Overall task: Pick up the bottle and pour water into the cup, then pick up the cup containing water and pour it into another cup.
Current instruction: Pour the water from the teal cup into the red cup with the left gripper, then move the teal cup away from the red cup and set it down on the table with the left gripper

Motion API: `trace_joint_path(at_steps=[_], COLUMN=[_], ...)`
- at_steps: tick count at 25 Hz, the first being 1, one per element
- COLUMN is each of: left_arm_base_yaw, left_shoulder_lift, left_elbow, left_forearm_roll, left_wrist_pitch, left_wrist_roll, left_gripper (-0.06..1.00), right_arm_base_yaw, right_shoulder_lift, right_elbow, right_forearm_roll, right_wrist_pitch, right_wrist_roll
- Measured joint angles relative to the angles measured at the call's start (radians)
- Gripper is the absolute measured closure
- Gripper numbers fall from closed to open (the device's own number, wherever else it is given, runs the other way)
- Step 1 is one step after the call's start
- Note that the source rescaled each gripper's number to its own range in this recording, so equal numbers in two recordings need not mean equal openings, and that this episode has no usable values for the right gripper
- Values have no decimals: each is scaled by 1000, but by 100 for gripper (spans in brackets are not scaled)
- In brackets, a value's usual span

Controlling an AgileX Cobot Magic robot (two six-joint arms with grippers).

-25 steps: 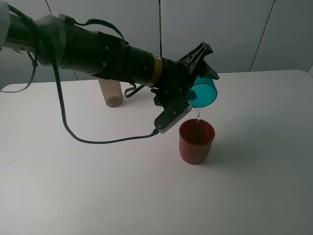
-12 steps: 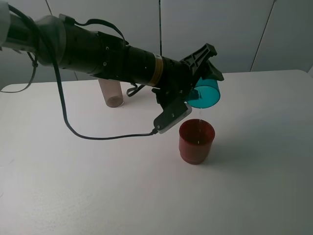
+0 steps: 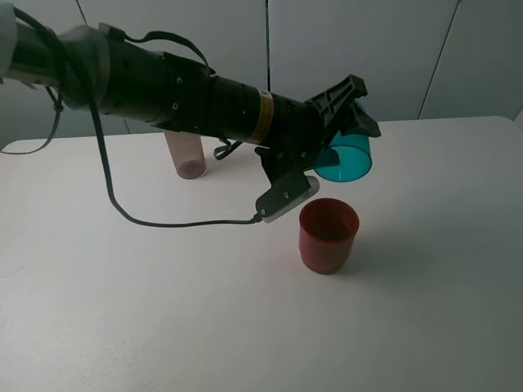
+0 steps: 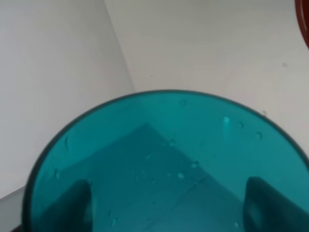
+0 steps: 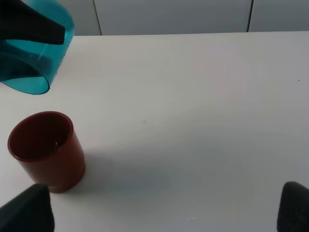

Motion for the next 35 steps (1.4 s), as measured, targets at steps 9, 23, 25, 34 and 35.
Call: trace_joint_path(at_steps=[9,23,25,34,35], left_arm_base_yaw=[0,85,114,212,221], left_shoulder_lift=[0,0,0,37,47], left_elbow=[0,0,0,-3,-3], left_forearm_roll=[0,0,0,-54,-66], left_wrist_pitch=[-3,6,6,-87,-99], left_wrist_roll=[-195,-1057,-1171,-1476,-1478], left_gripper=[86,86,86,86,86], right_arm_base_yaw=[0,0,0,0,0], right_shoulder_lift=[0,0,0,0,0], right_elbow=[0,0,0,0,0], right_forearm_roll=[0,0,0,0,0], right_wrist_pitch=[0,0,0,0,0], right_wrist_roll=[0,0,0,0,0])
